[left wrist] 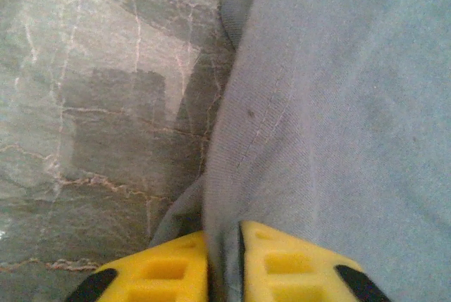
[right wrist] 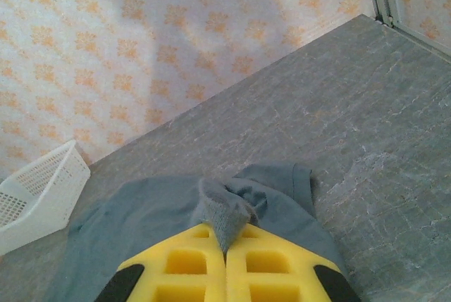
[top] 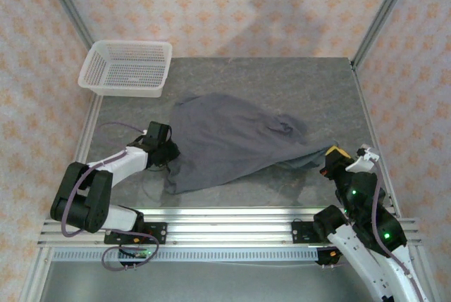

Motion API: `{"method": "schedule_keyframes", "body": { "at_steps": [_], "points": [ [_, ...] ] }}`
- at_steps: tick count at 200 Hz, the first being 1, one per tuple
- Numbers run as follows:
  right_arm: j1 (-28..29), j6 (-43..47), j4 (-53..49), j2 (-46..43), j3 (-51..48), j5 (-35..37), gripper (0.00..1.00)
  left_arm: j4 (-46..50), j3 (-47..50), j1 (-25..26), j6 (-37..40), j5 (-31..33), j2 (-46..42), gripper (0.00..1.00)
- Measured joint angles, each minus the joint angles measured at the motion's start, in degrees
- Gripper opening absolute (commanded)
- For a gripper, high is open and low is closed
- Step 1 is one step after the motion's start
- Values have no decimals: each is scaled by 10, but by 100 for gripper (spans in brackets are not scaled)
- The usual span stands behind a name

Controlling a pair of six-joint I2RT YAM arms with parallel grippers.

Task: Fold the inside-out t-shirt
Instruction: Flatten out the T-shirt at the center of the table.

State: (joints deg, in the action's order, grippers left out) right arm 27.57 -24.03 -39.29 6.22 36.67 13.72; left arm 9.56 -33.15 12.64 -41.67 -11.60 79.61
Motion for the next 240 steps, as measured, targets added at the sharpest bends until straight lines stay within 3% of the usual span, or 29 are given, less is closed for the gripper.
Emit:
{"method": "schedule_keyframes", "body": {
  "at_steps": [55,82,100,126,151,193,240],
  "points": [
    [0,-10,6,10,1,-7,0,7,0,-4,-3,-1,-33,0],
    [0,-7,33,83,47,-30,0,59,-55,-31,-9,-32,-74,0],
    [0,18,47,198,166,-41,0,138,-224,-43,-3,-47,-74,0],
    [0,68,52,399,493,-38,0,181,-572,-69,16,-51,-51,0],
    [0,94,73,461,662,-42,0,202,-785,-93,32,-32,-78,0],
    [0,137,70,461,801,-78,0,260,-883,-97,61,9,-148,0],
    [0,184,72,514,938,-94,0,312,-881,-97,72,97,-149,0]
  ]
}}
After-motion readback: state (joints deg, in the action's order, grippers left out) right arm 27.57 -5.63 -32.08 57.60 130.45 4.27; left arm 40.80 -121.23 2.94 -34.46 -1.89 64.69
